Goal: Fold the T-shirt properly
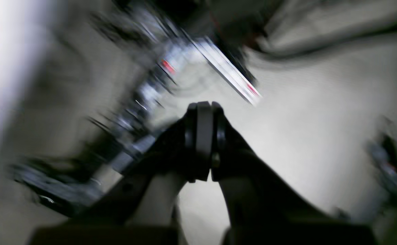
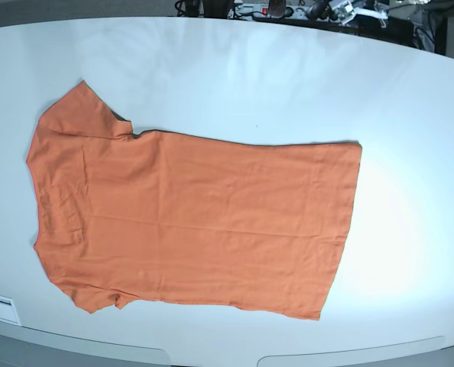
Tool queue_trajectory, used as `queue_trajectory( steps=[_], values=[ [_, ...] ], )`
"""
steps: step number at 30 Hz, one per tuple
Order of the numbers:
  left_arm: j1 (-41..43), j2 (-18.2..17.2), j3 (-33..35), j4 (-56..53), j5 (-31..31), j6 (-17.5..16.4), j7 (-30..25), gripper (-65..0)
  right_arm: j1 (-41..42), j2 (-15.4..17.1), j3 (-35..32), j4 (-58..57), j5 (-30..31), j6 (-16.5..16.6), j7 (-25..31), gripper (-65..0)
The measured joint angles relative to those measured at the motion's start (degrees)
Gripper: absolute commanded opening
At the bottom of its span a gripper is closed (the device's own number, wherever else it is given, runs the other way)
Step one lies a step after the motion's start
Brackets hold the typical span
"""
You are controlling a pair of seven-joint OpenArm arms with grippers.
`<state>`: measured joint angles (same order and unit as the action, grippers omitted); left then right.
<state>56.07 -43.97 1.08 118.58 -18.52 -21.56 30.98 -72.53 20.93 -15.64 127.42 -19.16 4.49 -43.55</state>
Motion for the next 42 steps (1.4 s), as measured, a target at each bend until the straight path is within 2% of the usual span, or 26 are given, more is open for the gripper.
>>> queue_trajectory(
  steps=[5, 7, 10, 14, 16, 21, 22, 23, 26, 28, 30, 32, 34, 35, 36, 42],
  values=[
    [-0.37, -0.04, -5.92, 5.40, 6.08, 3.06, -3.17, -65.0, 0.52, -0.13, 0.00, 3.08, -9.66, -6.47, 0.00, -65.0],
    [-0.72, 0.00, -6.97, 6.45, 8.26, 3.37, -4.92, -65.0, 1.55, -0.13, -0.02, 3.58, -13.09, -7.74, 0.09, -65.0],
    [-3.04, 0.09, -7.21, 6.54, 12.72, 3.10, -4.48, -65.0, 3.74, -0.11, 0.00, 3.96, -19.32, -8.68, -0.07, -65.0],
    [-6.82, 0.13, -7.21, 6.51, 14.60, 4.07, -4.76, -65.0, 7.19, -0.09, 0.00, 3.96, -22.29, -11.10, 1.40, -65.0],
    [-8.31, 0.13, -7.21, 6.51, 15.58, 4.42, -6.88, -65.0, 9.16, 0.02, 0.00, 3.93, -22.36, -11.39, 2.82, -65.0],
    [-13.60, -0.17, -7.19, 6.51, 15.98, 4.35, -8.02, -65.0, 15.91, 0.63, -0.07, 3.93, -20.72, -11.15, 5.66, -65.0],
    [-14.67, -0.39, -7.19, 6.47, 15.98, 4.22, -8.46, -65.0, 17.49, 1.20, -0.04, 3.93, -19.30, -9.79, 6.60, -65.0],
    [-15.72, -0.74, -7.19, 6.23, 15.93, 3.37, -9.29, -65.0, 19.10, 1.81, -0.04, 3.93, -17.18, -7.76, 7.74, -65.0],
    [-18.80, -1.60, -7.04, 4.11, 18.18, -2.05, -12.15, -65.0, 23.21, 2.71, -0.07, 3.93, -8.48, -2.36, 11.37, -65.0],
    [-20.26, -1.62, -7.04, 0.81, 18.21, -5.07, -14.32, -65.0, 25.07, 2.49, -0.07, 3.93, -6.21, -1.27, 12.35, -65.0],
    [-22.18, -2.43, -6.43, -3.48, 18.53, -8.48, -18.01, -55.5, 26.27, 2.58, -0.11, 3.93, -5.68, -1.40, 12.00, -65.0],
    [-25.03, -3.65, -4.68, -8.22, 18.49, -10.51, -21.53, -41.7, 27.02, 2.58, -0.11, 3.93, -5.86, -2.49, 12.11, -65.0],
    [-28.76, -5.40, -1.36, -12.98, 18.84, -11.08, -23.63, -28.5, 26.91, 2.67, -0.11, 3.93, -5.84, -2.51, 12.04, -65.0],
    [-30.99, -6.21, 0.81, -15.30, 19.12, -10.93, -25.70, -24.5, 26.73, 2.69, -0.11, 3.93, -5.84, -2.49, 12.04, -65.0],
    [-33.35, -6.88, 3.15, -17.27, 20.26, -10.64, -27.74, -22.7, 26.75, 2.71, -0.11, 3.93, -5.81, -2.23, 12.00, -65.0],
    [-48.43, -7.82, 18.67, -25.68, 23.37, -8.81, -32.70, -22.8, 26.86, 2.67, -0.11, 3.93, -5.84, -1.86, 12.04, -65.0]
  ],
)
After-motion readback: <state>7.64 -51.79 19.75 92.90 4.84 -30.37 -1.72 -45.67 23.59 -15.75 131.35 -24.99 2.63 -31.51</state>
